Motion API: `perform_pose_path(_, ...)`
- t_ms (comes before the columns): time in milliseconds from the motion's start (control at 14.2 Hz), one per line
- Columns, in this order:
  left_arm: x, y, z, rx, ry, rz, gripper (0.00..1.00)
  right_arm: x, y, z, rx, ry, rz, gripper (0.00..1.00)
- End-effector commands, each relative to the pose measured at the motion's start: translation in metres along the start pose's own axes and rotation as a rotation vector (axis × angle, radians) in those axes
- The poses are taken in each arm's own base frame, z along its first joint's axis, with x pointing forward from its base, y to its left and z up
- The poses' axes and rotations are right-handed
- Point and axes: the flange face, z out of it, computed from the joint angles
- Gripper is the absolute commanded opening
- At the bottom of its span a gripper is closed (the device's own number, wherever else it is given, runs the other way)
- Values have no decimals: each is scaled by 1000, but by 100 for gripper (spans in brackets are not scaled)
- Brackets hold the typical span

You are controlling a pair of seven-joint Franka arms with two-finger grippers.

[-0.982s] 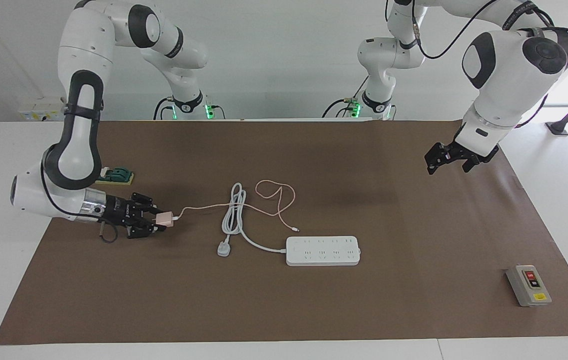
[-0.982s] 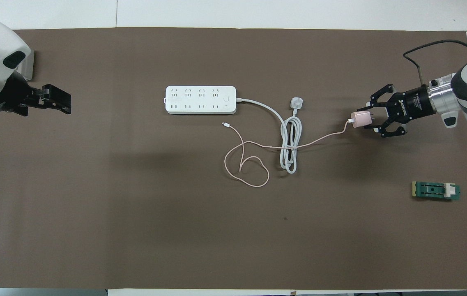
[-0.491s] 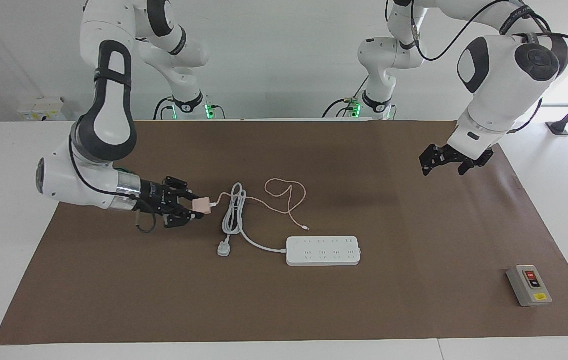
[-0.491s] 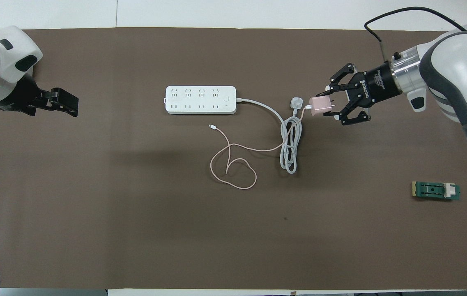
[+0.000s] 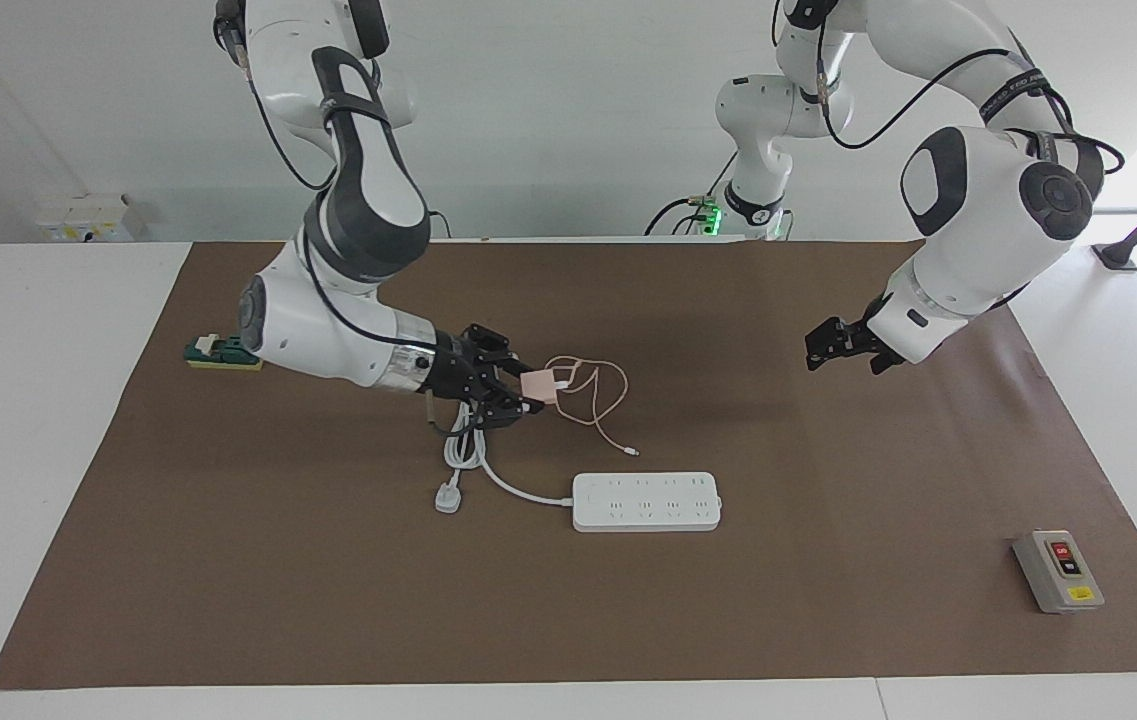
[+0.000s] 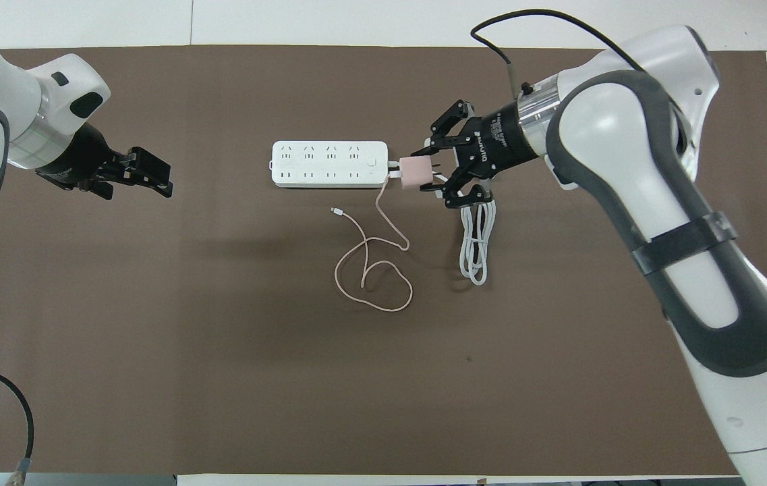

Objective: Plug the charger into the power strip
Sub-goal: 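Hold the charger out with the right gripper while the left gripper approaches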

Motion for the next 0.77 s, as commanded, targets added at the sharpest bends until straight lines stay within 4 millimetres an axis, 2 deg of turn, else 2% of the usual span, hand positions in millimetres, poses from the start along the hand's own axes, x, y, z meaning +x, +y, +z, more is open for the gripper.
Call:
perform_pose_path(0,3,13,1,-141,-15,17,100,-28,4,23,27,-4,22,0)
perform_pose_path(140,12,22,10,-276,-18,57,100,-48,9,47,44,6,18,0)
perform_pose_path(351,29,24,31,-534,-32,67,100,-70,14,70,69,12,34,0)
perform_pose_path(421,33,20,38,-668,-48,45,100,-77,16,76,68,11,46,0)
perform_pose_path(561,46,-5,67,-865,-102,63,100,-90,20,90,87,13,47,0)
perform_pose_path(702,50,-21,89,-1024,-101,54,100,-91,19,90,105,13,59,0)
